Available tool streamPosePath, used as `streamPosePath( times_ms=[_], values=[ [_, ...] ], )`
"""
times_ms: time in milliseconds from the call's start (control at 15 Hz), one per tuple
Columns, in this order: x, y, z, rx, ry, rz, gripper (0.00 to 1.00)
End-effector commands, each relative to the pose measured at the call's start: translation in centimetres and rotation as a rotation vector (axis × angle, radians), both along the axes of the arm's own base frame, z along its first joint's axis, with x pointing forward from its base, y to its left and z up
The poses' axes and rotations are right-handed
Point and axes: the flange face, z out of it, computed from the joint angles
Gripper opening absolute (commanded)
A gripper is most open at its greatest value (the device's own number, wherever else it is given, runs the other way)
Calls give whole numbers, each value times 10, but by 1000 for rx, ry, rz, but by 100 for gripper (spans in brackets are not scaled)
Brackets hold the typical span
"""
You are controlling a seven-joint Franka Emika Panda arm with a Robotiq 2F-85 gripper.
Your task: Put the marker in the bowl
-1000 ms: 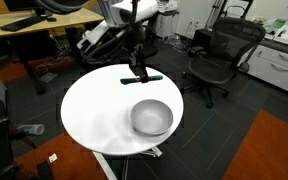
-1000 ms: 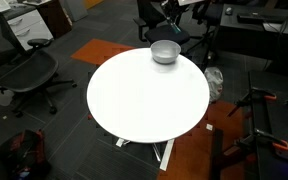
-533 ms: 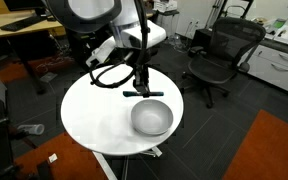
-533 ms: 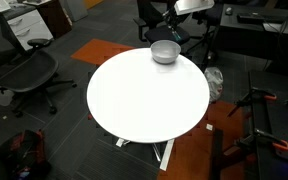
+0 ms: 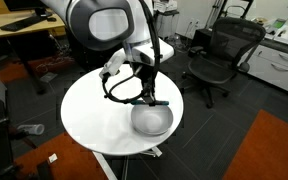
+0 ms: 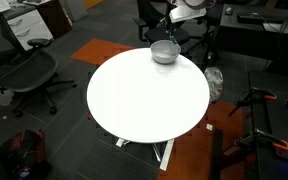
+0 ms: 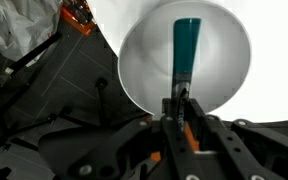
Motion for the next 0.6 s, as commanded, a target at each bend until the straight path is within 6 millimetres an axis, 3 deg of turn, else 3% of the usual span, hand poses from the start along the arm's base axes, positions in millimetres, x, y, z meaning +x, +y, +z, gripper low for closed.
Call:
streamPosePath(
  times_ms=[0, 67, 133, 267, 533],
  values=[
    [14, -10, -9, 10, -53, -13, 5],
    [16, -11, -12, 17, -63, -19, 5],
    [18, -11, -16, 27, -74, -28, 44],
    [20, -14, -21, 43, -84, -41, 51],
    [22, -17, -24, 57, -98, -66, 81]
  ],
)
